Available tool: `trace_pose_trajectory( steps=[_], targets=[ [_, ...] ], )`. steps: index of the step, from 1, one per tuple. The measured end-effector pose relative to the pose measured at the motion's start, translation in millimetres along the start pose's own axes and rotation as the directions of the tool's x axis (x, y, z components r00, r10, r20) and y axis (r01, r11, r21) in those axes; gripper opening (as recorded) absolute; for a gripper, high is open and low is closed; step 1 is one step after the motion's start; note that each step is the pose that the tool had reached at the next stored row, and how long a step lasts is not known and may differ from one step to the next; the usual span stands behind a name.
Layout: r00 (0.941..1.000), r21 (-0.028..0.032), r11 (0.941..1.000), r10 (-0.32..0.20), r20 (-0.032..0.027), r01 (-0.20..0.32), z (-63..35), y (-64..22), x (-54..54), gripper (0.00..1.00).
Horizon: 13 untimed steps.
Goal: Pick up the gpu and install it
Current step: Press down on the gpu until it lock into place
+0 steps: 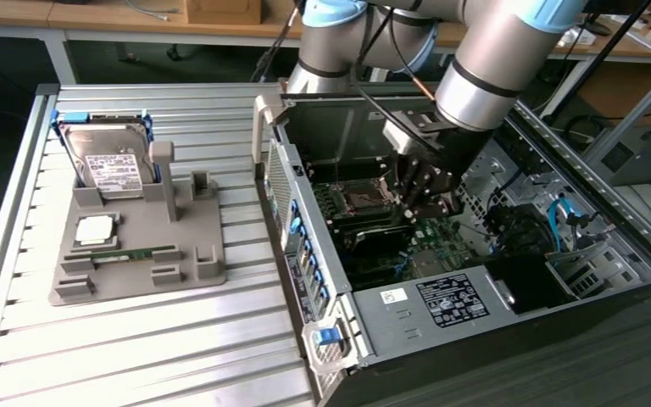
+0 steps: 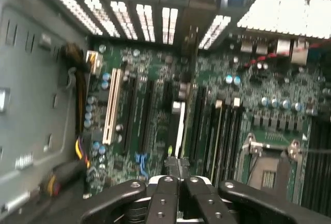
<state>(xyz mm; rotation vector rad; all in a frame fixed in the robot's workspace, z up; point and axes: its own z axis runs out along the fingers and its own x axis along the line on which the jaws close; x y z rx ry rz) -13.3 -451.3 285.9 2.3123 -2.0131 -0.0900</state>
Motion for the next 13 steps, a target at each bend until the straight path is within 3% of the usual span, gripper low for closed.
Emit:
trace_pose_trajectory(
  steps=[5, 13],
  targets=[
    [1.0, -0.0131, 0.9999, -0.001, 0.0051, 0.001, -1.8, -20.0, 2.7, 0.11],
    [1.0, -0.0134, 0.9999, -0.001, 0.0052, 0.001, -1.9, -21.0, 2.9, 0.11]
  ],
)
